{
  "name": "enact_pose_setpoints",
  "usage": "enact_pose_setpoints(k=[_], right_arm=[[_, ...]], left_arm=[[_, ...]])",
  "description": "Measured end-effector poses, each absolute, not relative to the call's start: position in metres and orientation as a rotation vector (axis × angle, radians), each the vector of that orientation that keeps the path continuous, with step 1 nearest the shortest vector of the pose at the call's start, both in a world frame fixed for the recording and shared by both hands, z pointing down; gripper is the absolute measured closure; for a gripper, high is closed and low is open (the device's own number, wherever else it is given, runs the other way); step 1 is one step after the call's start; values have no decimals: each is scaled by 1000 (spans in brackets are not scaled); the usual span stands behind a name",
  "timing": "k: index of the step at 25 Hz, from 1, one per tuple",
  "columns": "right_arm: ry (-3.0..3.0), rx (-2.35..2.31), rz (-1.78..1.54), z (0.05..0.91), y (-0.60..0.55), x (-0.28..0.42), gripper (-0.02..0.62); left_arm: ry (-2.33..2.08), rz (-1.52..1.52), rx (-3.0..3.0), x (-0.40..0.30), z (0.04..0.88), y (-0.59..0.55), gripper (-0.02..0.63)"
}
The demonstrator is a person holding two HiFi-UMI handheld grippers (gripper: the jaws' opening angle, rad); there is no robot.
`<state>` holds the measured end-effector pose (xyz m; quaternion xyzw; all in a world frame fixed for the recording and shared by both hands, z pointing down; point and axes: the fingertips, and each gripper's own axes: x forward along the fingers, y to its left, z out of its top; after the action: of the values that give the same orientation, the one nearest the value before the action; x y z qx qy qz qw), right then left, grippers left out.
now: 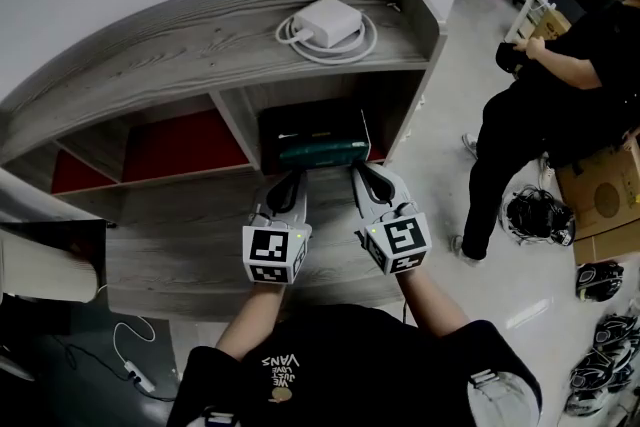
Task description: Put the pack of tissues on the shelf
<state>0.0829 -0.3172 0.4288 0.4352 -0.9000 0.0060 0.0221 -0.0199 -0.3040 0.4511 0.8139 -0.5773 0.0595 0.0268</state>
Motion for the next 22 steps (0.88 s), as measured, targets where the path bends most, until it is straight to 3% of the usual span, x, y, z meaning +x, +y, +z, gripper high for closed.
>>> enact_pose_setpoints(k=[22], right_arm=[[-2770,1363,36,428,-358,76,591]], left_arm=[[-1758,171,2499,-20,452,-342,554]])
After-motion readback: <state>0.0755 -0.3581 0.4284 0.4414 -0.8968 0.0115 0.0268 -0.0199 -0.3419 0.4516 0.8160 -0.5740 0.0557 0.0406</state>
